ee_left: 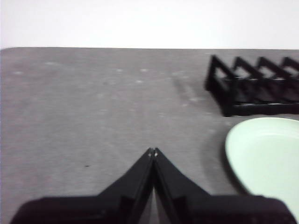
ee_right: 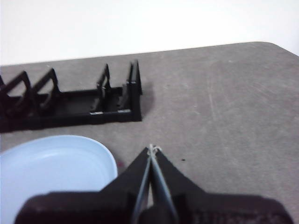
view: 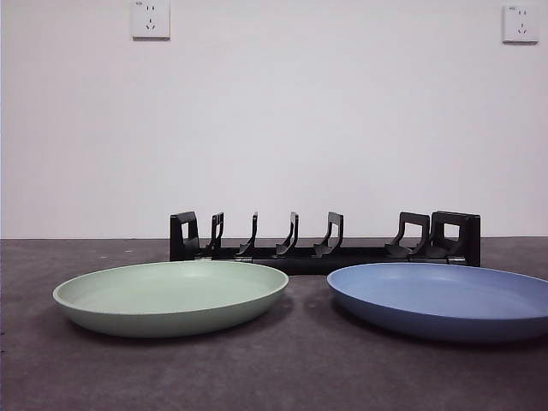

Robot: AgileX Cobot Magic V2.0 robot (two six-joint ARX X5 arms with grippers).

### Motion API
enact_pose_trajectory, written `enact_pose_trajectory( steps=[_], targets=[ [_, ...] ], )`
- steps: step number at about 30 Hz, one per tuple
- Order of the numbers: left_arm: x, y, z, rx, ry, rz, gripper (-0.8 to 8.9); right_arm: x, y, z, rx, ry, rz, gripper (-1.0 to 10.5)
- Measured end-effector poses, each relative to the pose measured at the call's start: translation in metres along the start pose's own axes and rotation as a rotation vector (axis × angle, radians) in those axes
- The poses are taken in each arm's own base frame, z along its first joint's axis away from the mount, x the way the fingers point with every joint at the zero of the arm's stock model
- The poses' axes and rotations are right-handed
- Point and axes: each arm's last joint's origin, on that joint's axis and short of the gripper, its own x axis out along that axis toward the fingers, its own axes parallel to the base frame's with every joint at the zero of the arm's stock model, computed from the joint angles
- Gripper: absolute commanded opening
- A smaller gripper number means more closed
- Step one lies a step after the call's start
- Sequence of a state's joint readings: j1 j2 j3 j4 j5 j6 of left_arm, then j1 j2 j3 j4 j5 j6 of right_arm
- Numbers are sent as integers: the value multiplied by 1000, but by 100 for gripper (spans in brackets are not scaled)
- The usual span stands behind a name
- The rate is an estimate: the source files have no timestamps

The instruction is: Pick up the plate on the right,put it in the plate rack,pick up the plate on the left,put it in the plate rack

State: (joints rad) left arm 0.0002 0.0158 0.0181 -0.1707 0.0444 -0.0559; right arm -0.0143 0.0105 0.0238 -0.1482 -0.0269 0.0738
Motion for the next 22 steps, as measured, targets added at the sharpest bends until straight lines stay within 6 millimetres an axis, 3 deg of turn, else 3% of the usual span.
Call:
enact_pose_trajectory(
  steps=[6,13,22],
  targets=[
    [-3,-3,9,-83,0,-97,-6,-4,2,11,140,-18,24,-13],
    [-13,-8,48,-128,-15,-167,-7,-16,8,59,196,-79,114,-13],
    [-18,-17,105,-147,89,-364,-6,-18,16,119,182,133,225,-13]
  ],
)
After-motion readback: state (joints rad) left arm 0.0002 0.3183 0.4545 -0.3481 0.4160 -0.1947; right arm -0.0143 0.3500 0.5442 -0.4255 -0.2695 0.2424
